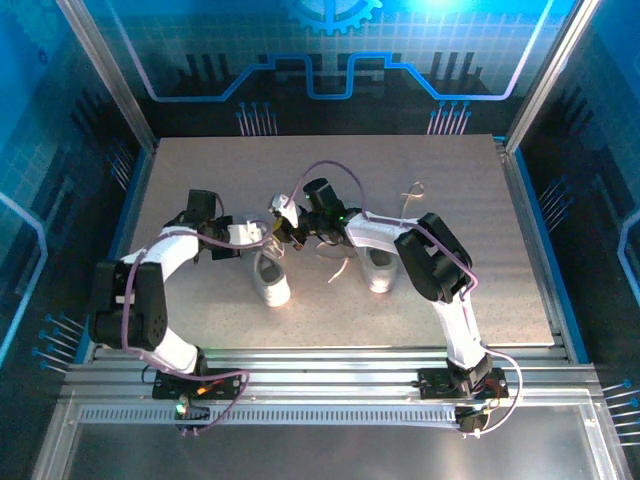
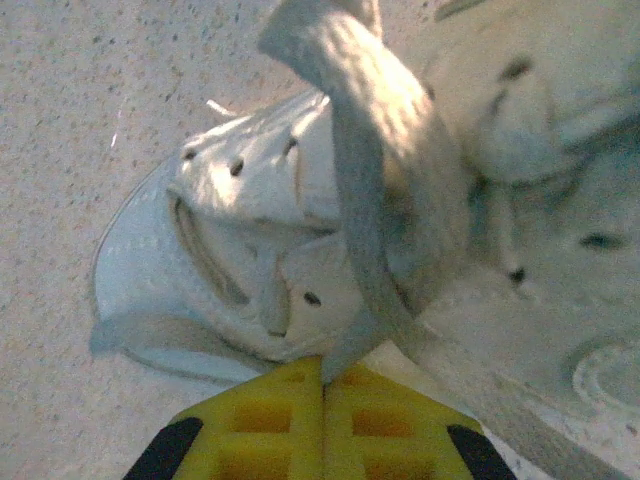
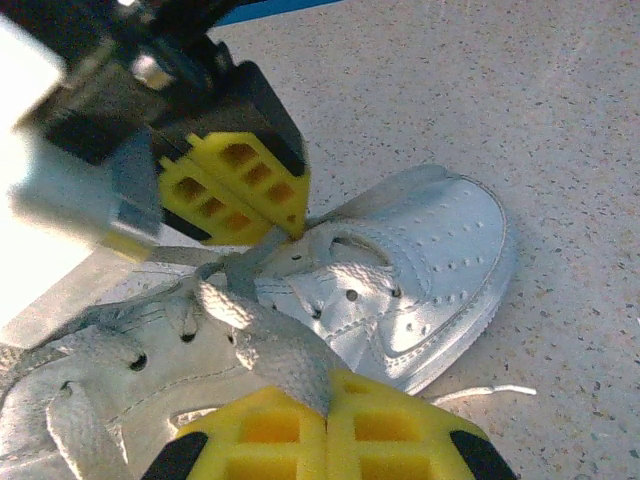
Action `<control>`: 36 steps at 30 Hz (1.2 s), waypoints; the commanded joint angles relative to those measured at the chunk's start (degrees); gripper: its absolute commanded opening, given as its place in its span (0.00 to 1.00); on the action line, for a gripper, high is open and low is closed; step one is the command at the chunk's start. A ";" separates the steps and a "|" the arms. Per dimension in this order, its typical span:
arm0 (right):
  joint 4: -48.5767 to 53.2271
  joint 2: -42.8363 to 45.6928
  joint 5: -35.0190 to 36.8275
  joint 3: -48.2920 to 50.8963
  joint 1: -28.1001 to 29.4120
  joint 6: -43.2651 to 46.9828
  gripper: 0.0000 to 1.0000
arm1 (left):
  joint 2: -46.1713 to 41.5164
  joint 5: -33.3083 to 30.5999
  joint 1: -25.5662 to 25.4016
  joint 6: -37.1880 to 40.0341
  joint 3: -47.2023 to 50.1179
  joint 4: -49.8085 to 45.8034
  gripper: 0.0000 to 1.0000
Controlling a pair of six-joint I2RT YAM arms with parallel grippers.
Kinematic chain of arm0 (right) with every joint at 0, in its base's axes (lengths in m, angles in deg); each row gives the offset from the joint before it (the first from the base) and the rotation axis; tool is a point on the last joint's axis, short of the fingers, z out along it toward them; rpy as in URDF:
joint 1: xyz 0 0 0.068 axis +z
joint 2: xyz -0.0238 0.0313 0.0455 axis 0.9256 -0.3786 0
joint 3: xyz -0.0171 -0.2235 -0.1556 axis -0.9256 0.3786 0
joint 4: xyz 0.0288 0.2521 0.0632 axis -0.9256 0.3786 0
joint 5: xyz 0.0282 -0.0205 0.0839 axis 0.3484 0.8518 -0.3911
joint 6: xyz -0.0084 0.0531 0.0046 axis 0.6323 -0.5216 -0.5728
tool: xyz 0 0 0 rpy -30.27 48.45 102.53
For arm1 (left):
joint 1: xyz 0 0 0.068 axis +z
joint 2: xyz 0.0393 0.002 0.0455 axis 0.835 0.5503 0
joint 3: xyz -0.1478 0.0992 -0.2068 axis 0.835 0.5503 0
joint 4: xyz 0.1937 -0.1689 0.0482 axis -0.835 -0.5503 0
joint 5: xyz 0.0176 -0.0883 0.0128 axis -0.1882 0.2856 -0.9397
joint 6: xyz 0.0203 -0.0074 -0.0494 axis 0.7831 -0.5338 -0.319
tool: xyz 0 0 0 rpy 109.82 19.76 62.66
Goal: Tie the shoes
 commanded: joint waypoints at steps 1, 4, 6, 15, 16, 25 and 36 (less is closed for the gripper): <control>2.05 3.87 1.89 -1.60 -0.71 -1.52 0.00 | -6.08 -3.06 1.13 -5.76 0.77 -2.15 0.00; 1.76 6.24 4.58 -0.14 -0.58 -1.61 0.00 | -11.71 -2.28 2.87 -9.47 1.13 -6.55 0.00; 1.49 7.55 5.11 0.92 -0.62 -1.61 0.00 | -15.57 -2.90 2.96 -11.36 2.32 -8.39 0.00; 1.15 15.03 5.24 5.31 -1.48 -5.90 0.00 | -33.10 -7.34 2.96 -23.62 8.41 -17.45 0.00; 1.29 15.85 4.81 5.69 -1.65 -6.89 0.00 | -35.10 -7.87 2.96 -25.51 8.91 -18.40 0.00; 2.86 23.56 0.86 9.20 -4.03 -15.33 0.00 | -47.09 -17.31 2.87 -42.95 11.12 -25.70 0.00; 18.74 29.23 0.98 6.38 -7.37 -15.95 0.00 | -49.91 -29.65 2.69 -47.44 7.72 -40.18 0.00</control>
